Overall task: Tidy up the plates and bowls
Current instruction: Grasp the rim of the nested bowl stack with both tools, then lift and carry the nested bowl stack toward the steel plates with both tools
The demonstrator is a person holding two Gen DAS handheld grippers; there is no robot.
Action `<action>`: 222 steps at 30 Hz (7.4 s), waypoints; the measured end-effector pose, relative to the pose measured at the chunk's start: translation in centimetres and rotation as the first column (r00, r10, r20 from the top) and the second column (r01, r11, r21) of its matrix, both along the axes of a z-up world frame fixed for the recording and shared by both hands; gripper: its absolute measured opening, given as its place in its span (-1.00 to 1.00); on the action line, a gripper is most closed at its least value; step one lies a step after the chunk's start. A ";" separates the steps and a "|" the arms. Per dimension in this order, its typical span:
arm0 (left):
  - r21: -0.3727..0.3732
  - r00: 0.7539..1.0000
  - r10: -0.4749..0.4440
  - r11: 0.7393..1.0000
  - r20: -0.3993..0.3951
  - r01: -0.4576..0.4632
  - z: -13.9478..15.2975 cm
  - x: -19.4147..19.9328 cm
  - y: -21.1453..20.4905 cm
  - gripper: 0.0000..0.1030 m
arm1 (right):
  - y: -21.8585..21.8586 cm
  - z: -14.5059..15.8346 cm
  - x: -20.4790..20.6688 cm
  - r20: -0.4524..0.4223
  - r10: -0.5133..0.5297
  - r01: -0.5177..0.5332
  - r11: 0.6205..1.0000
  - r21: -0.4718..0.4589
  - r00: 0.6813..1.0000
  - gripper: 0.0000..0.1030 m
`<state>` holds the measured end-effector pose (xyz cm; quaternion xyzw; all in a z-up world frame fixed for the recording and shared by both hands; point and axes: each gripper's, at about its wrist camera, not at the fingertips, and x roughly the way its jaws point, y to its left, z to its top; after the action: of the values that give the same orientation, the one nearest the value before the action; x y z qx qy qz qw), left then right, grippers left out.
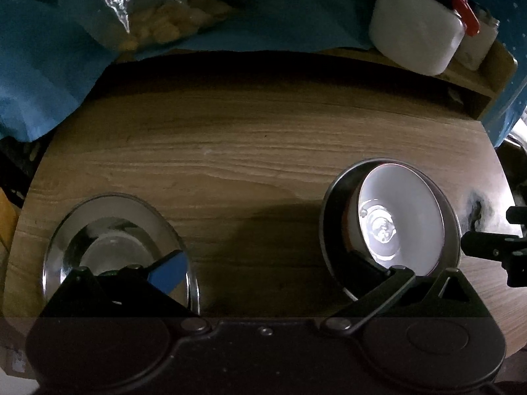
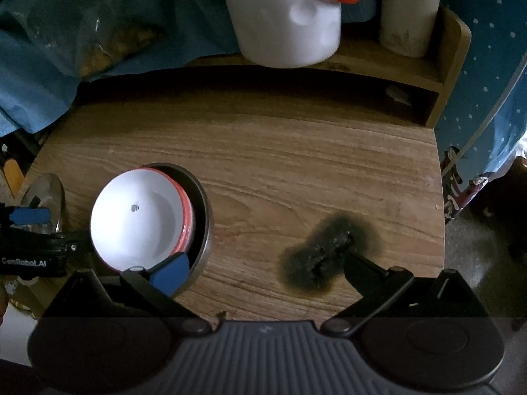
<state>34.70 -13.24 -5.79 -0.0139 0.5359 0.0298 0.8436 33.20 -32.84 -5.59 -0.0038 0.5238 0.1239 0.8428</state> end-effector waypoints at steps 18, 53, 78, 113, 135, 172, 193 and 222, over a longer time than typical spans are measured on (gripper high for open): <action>0.085 0.999 -0.041 0.995 -0.035 0.044 -1.4 0.8 -1.2 0.98 | 1.1 -0.9 0.2 -0.014 0.042 -0.042 0.999 -0.018 0.999 0.99; -0.102 0.997 -0.078 0.992 -0.003 0.078 -2.0 0.8 -0.1 0.13 | 2.9 -0.6 -0.2 -0.003 0.166 -0.165 0.983 0.084 0.986 -0.42; -0.163 0.990 -0.140 0.976 0.025 0.142 -2.0 0.6 -1.0 -0.65 | 2.4 -0.8 -0.5 -0.011 0.159 -0.156 0.978 0.140 0.987 -0.57; -0.154 0.988 -0.143 0.977 0.051 0.149 -1.0 0.1 -0.3 -0.70 | 2.9 -0.1 -1.0 0.011 0.149 -0.149 0.978 0.148 0.989 -0.57; -0.177 0.987 -0.086 0.978 0.133 0.109 0.9 -0.7 2.9 -0.72 | 5.9 2.0 -0.8 0.073 0.194 -0.203 0.967 0.152 0.978 -0.57; -0.173 0.983 -0.011 0.984 0.181 0.043 2.6 -1.8 8.0 -0.72 | 10.5 2.7 0.0 0.113 0.261 -0.275 0.951 0.142 0.959 -0.57; -0.184 0.981 0.046 0.983 0.190 -0.010 2.8 -3.0 12.2 -0.74 | 15.2 2.7 0.0 0.114 0.321 -0.334 0.935 0.121 0.940 -0.57; -0.185 0.969 0.167 0.974 0.183 -0.133 3.0 -6.1 16.2 -0.74 | 20.3 2.2 -1.0 0.111 0.439 -0.450 0.886 0.109 0.891 -0.57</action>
<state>28.62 2.94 -2.78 -0.1300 0.4474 0.0459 0.8836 32.15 -12.56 -3.43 -0.0734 0.4642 0.3478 0.8113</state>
